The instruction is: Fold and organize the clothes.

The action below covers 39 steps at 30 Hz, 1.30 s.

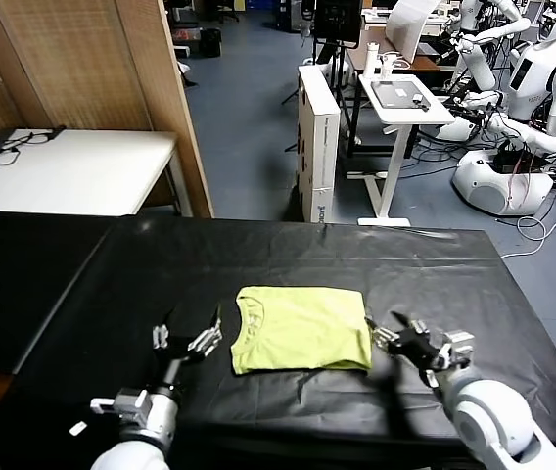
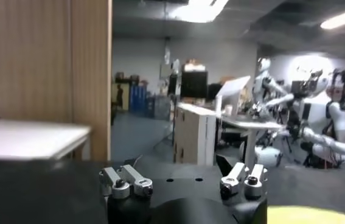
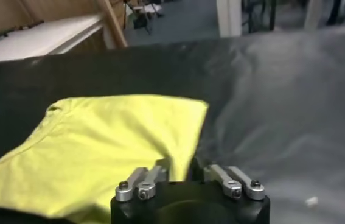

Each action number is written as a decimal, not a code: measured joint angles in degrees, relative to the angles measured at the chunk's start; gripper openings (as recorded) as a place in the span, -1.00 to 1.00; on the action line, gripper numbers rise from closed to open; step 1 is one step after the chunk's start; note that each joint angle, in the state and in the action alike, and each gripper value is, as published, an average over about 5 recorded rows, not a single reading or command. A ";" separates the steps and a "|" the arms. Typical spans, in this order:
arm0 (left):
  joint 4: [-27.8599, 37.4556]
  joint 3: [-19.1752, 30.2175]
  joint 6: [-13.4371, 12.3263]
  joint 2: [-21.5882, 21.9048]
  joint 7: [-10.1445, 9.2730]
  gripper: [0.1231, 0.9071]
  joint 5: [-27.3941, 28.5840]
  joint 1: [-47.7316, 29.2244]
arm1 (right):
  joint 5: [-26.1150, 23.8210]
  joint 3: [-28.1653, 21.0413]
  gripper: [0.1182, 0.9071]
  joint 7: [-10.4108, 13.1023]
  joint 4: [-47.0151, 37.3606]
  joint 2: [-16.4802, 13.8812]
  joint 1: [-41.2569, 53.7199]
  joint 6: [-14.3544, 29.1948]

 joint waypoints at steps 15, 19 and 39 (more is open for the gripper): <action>-8.27 -5.38 -0.23 4.60 -2.38 1.00 -0.57 21.04 | -15.53 7.91 1.00 1.86 12.05 6.66 -26.92 21.46; -9.72 -6.79 -0.41 5.13 -2.57 1.00 -1.21 23.86 | -17.74 7.49 1.00 2.36 12.82 8.47 -32.87 22.78; -12.96 -9.48 0.80 5.85 -2.07 1.00 -2.86 28.86 | -20.27 2.26 1.00 10.08 14.23 10.55 -41.56 23.24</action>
